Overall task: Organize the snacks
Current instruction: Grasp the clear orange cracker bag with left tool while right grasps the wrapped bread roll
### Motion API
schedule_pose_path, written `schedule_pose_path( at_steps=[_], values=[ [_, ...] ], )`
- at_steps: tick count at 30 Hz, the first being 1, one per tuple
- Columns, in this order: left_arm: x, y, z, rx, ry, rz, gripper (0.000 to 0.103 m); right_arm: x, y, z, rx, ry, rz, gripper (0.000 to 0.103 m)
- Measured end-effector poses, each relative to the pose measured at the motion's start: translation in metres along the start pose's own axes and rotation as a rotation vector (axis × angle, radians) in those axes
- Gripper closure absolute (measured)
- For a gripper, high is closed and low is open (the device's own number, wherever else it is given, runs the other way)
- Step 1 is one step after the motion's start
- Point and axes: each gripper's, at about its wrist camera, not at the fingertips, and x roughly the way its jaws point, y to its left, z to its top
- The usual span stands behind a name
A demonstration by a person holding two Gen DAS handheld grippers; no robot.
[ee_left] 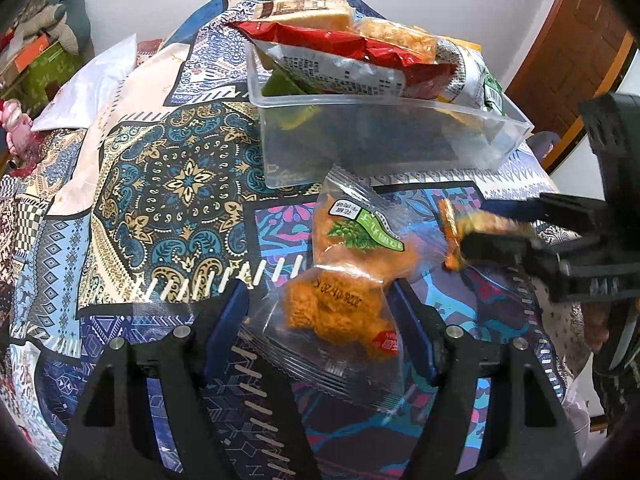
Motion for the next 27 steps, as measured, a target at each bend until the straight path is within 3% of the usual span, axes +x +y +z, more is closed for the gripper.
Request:
schedule_pose_path(
  at_steps=[12, 16, 21, 23, 25, 27],
  values=[
    [-0.004, -0.018, -0.005, 0.041, 0.029, -0.04, 0.03, -0.01, 0.012, -0.02, -0.034, 0.023, -0.04, 0.035],
    [-0.006, -0.019, -0.008, 0.041, 0.034, -0.042, 0.03, -0.016, 0.004, -0.031, -0.021, 0.032, -0.04, 0.027],
    [-0.003, -0.022, -0.004, 0.043, 0.036, -0.033, 0.03, -0.017, 0.005, -0.041, -0.059, 0.014, -0.073, 0.028],
    [0.0, -0.022, -0.001, 0.04, 0.04, -0.048, 0.03, -0.015, 0.01, -0.043, -0.079, 0.001, -0.102, 0.033],
    [0.002, -0.024, 0.0, 0.039, 0.038, -0.055, 0.03, -0.014, 0.014, -0.044, -0.096, -0.015, -0.141, 0.052],
    [0.004, -0.029, 0.001, 0.046, 0.03, -0.053, 0.03, -0.014, 0.013, -0.042, -0.085, -0.028, -0.15, 0.062]
  ],
)
